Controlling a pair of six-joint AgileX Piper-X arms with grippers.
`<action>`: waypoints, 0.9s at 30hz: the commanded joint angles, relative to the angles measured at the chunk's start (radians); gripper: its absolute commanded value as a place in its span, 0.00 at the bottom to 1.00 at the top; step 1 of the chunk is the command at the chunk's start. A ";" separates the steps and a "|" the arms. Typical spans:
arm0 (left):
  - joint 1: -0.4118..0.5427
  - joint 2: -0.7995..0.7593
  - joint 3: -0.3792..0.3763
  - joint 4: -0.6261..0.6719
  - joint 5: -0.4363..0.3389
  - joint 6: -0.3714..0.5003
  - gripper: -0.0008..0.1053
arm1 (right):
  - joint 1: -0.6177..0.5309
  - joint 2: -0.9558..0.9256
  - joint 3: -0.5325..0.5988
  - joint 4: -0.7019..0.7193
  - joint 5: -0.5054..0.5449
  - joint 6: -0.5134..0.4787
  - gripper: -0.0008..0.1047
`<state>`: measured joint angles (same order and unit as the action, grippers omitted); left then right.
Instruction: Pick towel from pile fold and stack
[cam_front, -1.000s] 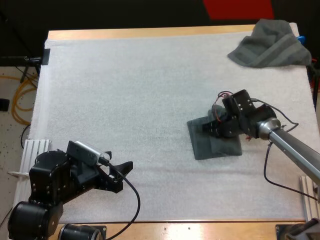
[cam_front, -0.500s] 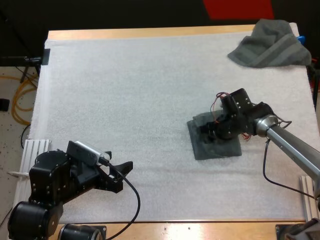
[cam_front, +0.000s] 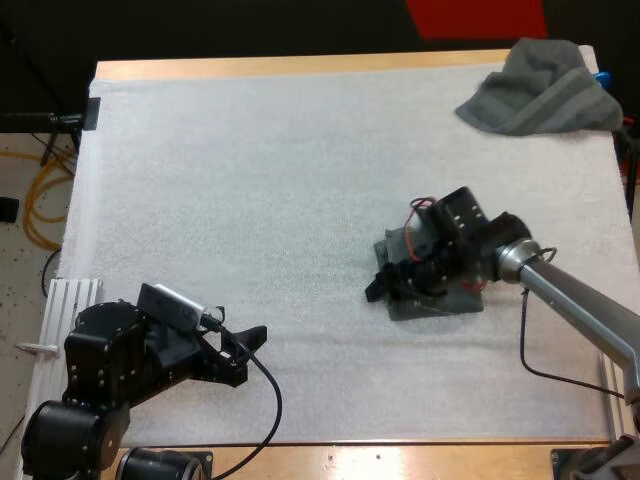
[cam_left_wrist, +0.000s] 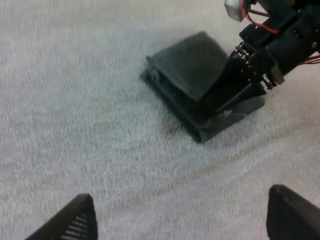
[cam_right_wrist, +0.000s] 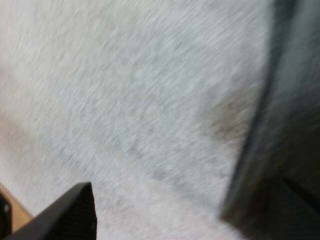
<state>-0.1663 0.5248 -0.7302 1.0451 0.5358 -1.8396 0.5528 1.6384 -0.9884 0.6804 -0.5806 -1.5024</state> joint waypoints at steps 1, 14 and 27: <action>-0.001 0.001 0.005 -0.003 -0.002 -0.007 0.64 | 0.011 0.004 0.003 0.001 -0.012 0.018 0.66; -0.001 0.001 0.015 -0.079 -0.002 -0.021 0.64 | 0.030 -0.053 0.007 0.012 0.008 0.026 0.66; -0.001 0.214 0.015 -0.363 -0.020 -0.270 0.74 | 0.032 -0.667 0.007 0.151 0.457 -0.048 0.66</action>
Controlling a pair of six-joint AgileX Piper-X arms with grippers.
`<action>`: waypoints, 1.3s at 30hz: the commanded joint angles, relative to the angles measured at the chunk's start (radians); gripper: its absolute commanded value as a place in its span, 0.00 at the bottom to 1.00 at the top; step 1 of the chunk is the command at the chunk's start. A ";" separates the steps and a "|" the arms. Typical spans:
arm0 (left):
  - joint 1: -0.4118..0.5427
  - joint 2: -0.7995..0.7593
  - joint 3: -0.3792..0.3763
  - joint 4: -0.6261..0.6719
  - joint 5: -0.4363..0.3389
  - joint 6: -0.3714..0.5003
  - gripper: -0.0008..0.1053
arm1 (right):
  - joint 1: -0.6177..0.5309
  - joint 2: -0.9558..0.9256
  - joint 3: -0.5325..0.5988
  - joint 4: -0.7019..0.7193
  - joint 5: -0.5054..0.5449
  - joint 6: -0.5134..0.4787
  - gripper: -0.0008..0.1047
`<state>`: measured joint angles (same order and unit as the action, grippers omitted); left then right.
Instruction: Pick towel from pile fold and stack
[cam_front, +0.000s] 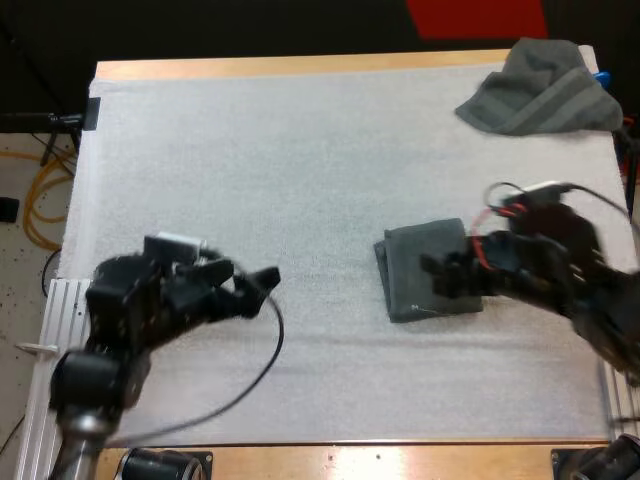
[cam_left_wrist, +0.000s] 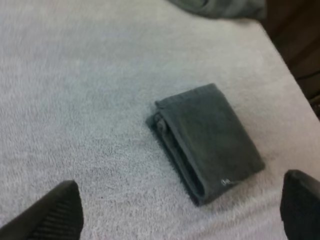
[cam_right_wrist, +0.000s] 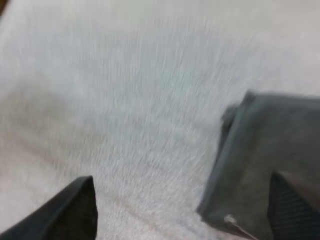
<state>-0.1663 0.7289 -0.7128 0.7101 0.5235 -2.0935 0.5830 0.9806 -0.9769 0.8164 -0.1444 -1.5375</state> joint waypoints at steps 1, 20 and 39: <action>-0.006 0.026 -0.002 -0.041 -0.009 -0.030 0.74 | 0.002 -0.038 -0.004 0.020 0.035 -0.013 0.66; -0.399 0.836 -0.173 -0.388 -0.124 -0.216 0.74 | 0.002 -0.418 -0.004 0.168 0.134 -0.006 0.66; -0.456 1.116 -0.334 -0.371 0.026 -0.448 0.74 | 0.002 -0.418 -0.004 0.377 0.134 0.097 0.66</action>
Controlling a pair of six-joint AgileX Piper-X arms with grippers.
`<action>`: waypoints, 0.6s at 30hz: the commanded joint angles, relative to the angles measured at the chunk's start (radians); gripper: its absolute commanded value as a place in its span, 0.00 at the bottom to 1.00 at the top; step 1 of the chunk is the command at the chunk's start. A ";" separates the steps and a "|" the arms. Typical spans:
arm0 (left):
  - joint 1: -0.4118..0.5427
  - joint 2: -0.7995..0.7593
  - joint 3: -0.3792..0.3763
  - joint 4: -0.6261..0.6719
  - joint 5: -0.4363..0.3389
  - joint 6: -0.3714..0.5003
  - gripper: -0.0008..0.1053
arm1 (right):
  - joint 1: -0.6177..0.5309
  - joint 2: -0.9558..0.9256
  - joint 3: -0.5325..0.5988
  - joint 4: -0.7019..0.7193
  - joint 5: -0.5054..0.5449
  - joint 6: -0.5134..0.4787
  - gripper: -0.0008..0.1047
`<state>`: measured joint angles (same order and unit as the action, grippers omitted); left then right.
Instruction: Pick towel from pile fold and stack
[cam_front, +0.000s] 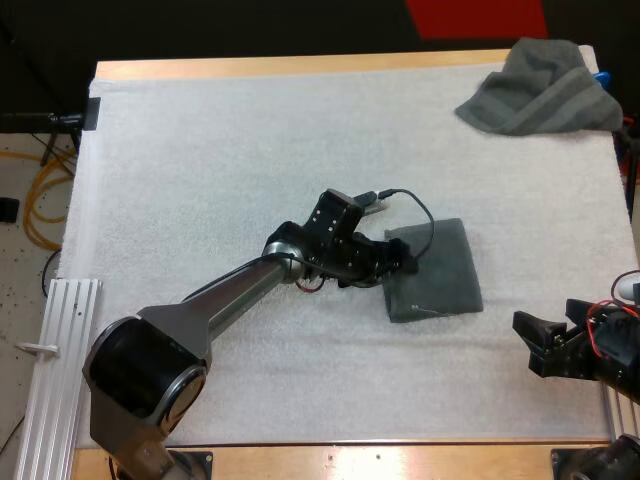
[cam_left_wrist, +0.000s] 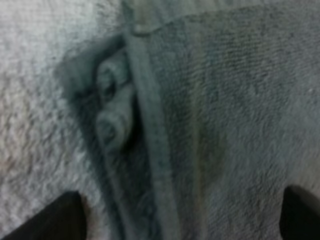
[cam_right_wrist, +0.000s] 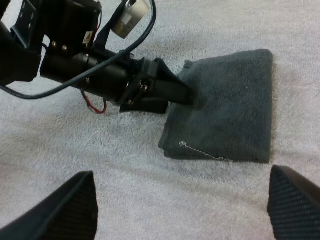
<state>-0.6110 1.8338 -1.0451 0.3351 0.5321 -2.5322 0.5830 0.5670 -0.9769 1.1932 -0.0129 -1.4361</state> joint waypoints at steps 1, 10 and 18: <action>-0.012 0.011 -0.004 0.003 0.017 -0.015 0.74 | 0.002 -0.004 -0.004 0.000 0.003 -0.004 0.66; -0.050 0.019 -0.020 -0.002 0.004 -0.052 0.65 | 0.002 -0.004 -0.004 0.000 0.013 -0.004 0.66; -0.069 0.031 -0.025 -0.003 -0.004 -0.053 0.46 | 0.002 -0.004 -0.004 0.000 0.013 -0.002 0.66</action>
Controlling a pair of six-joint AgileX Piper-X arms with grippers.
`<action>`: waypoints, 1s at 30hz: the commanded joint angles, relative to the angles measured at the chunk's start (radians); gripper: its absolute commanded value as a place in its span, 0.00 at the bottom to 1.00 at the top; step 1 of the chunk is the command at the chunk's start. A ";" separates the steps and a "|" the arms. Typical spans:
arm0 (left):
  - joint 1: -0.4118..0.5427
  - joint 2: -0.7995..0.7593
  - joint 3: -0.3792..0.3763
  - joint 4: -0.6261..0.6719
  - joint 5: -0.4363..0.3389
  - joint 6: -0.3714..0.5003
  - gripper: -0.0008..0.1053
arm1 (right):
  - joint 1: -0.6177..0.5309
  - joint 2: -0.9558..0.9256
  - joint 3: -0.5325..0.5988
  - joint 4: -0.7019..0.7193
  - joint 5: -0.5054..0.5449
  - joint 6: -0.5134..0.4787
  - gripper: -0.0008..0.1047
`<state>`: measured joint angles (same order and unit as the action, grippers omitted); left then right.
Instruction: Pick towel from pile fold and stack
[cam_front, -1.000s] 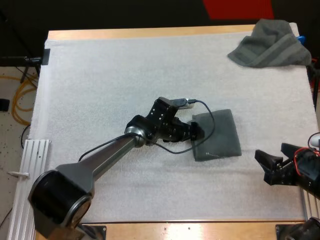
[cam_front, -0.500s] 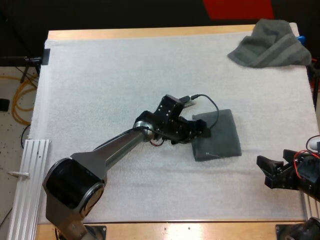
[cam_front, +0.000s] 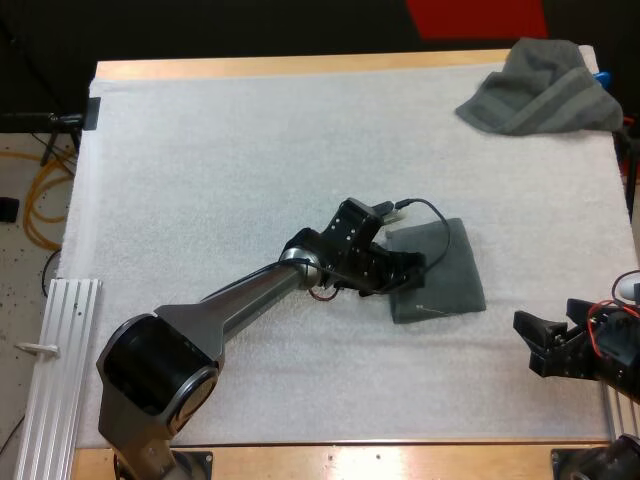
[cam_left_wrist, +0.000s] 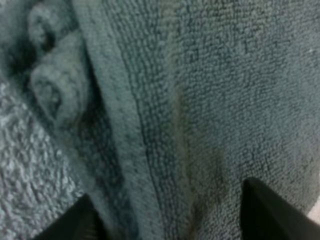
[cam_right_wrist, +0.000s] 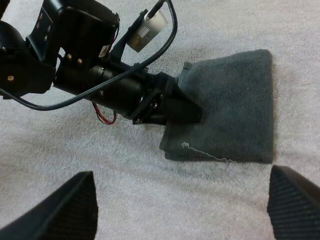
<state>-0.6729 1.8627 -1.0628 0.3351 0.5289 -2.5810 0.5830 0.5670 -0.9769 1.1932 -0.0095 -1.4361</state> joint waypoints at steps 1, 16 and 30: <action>-0.007 0.002 -0.007 -0.003 -0.001 -0.004 0.43 | 0.002 -0.004 -0.004 0.000 0.010 -0.002 0.66; -0.001 -0.012 -0.011 0.037 -0.020 0.128 0.01 | 0.002 -0.004 -0.004 -0.004 0.024 -0.002 0.66; 0.246 -0.166 -0.130 0.635 -0.483 0.829 0.01 | 0.002 -0.002 0.001 -0.032 -0.070 -0.059 0.66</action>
<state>-0.4347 1.7082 -1.1879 0.9399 0.0872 -1.7817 0.5830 0.5670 -0.9752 1.1757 -0.0547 -1.4843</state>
